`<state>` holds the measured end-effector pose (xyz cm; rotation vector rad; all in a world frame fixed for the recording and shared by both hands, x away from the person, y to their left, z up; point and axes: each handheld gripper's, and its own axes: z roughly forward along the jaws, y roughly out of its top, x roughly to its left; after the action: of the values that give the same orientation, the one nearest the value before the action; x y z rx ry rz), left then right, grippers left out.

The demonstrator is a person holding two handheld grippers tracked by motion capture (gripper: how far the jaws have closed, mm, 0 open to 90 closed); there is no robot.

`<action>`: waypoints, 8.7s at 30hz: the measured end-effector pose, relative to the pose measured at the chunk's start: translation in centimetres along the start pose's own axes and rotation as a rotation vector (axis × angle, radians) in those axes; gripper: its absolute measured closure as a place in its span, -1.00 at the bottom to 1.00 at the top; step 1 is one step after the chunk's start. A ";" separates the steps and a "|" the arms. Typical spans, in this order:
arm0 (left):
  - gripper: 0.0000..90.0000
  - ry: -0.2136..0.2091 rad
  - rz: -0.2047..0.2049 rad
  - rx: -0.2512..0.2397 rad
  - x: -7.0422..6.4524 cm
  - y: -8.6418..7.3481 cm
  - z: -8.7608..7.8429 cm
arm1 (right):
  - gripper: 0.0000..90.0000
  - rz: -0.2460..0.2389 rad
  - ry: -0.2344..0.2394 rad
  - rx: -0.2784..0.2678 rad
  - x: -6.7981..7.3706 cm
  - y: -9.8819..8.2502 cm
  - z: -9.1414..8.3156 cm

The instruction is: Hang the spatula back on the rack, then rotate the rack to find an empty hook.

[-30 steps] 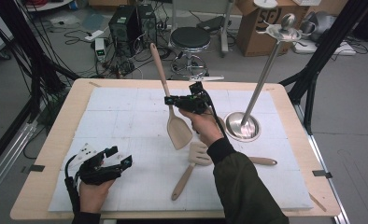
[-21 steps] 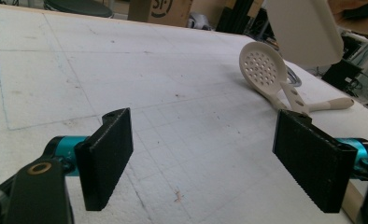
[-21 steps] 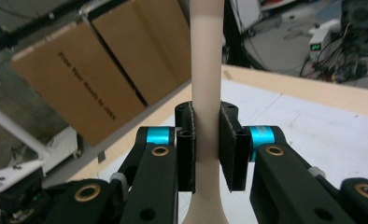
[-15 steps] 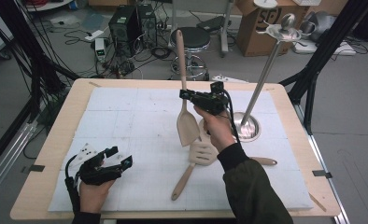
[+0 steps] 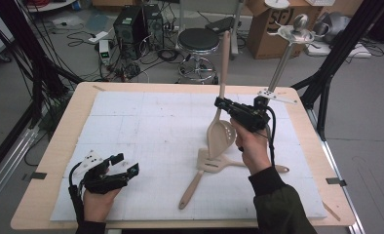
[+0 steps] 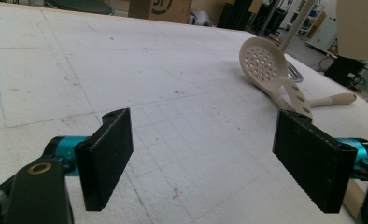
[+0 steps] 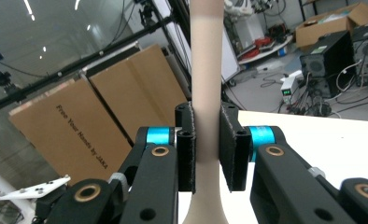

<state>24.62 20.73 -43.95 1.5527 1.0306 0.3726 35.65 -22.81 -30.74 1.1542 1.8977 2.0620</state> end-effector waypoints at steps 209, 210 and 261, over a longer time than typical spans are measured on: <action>-0.54 -0.002 0.019 0.033 -0.6 -0.2 0.6 | 0.99 -0.073 -0.330 -0.422 -0.5 12.2 -12.5; -0.54 -0.002 0.019 0.032 -0.6 -0.2 0.6 | 0.99 -0.070 -0.328 -0.420 -0.3 12.2 -12.3; -0.53 0.020 0.019 0.024 -0.5 -0.4 -0.5 | 0.99 -0.038 -0.401 -0.458 -2.1 12.5 -11.7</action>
<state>23.86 20.61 -44.02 1.5840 1.0400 0.3902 35.30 -36.04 -19.70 1.2709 1.1810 1.9163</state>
